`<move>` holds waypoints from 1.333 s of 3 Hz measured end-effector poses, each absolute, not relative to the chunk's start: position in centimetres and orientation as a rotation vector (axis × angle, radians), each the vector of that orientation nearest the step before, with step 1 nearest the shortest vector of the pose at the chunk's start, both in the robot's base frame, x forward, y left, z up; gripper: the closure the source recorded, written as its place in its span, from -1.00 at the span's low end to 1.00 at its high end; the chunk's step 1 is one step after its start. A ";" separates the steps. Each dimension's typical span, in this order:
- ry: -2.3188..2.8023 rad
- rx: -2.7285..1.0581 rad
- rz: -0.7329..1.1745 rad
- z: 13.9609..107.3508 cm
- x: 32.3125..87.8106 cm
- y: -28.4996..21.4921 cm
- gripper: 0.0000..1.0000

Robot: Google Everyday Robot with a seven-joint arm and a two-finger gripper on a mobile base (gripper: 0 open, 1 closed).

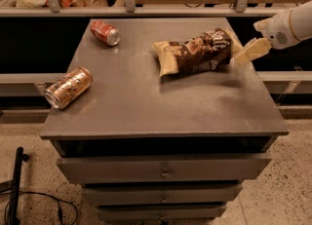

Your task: Move brown chip bag near coke can

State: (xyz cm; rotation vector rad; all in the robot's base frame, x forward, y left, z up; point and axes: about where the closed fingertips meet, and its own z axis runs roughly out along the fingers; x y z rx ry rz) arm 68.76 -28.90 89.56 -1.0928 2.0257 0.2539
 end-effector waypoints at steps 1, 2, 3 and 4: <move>2.021 -1.110 0.261 88.6 69.9 -28.0 -1.00; 2.004 -1.145 0.256 88.0 70.3 -27.3 -0.65; 2.013 -1.168 0.238 87.8 70.3 -26.8 -0.19; 2.011 -1.182 0.222 88.3 70.3 -26.3 0.27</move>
Offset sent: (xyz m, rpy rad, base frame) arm 0.0183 0.0193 -0.0159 -0.0362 -0.0265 0.0671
